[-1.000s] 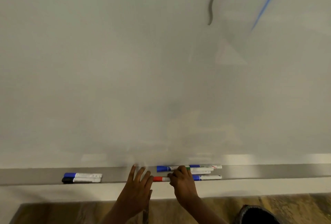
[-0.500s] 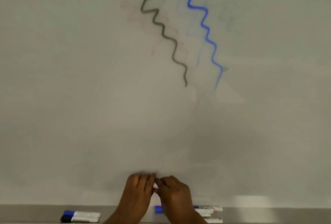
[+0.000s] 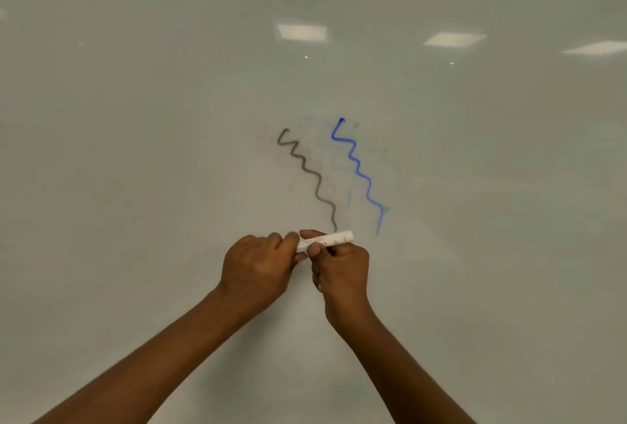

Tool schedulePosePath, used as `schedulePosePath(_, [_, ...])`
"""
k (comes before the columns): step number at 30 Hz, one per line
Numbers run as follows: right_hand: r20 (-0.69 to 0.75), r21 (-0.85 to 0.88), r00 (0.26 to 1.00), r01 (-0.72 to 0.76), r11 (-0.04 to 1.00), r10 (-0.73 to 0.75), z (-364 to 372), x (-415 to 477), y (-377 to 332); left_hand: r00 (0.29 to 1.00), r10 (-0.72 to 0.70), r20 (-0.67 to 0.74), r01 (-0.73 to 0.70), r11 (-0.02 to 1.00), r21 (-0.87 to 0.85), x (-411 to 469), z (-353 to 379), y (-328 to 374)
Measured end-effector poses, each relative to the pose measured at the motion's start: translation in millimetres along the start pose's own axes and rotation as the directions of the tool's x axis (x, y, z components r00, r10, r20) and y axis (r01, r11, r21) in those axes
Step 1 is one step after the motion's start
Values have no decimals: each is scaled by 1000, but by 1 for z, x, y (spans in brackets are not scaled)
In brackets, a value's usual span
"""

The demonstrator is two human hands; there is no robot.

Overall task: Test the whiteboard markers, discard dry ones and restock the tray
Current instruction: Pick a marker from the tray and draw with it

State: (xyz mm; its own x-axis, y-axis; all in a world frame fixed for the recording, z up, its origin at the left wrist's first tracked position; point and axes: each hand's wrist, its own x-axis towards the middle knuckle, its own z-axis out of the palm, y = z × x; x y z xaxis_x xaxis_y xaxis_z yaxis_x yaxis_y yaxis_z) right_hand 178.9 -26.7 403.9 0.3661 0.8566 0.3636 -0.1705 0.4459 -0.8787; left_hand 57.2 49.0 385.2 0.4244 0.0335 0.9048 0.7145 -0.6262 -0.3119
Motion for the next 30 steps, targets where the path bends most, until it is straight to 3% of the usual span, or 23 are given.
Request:
schedulePosePath(5, [24,-81,986,164,983,-162,-1,7,-36,991,130,-30,-130,991,6,38,-20,-2])
schedulePosePath(10, [137,-217,898,440,871,-419,-12,7,-69,993,87,84,-66,972,-225,65,-37,2])
schedulePosePath(13, [162,-194,860,509,839,-484,-19,7,-84,991,30,132,-2,978,-208,80,-49,9])
schedulePosePath(15, [82,-58,852,522,851,-517,-23,6,-93,977,-72,202,102,984,-144,91,-57,11])
schedulePosePath(17, [-105,96,817,576,812,-567,-33,10,-102,922,-195,334,221,974,-41,98,-62,7])
schedulePosePath(20, [-206,-82,703,681,728,-681,-52,27,-109,944,-176,280,197,979,-50,103,-67,6])
schedulePosePath(23, [-215,-250,703,631,734,-678,-64,52,-108,980,-43,193,53,997,-49,104,-64,11])
schedulePosePath(30, [-83,-464,701,602,650,-708,-66,82,-120,980,22,198,-1,994,-107,108,-53,19])
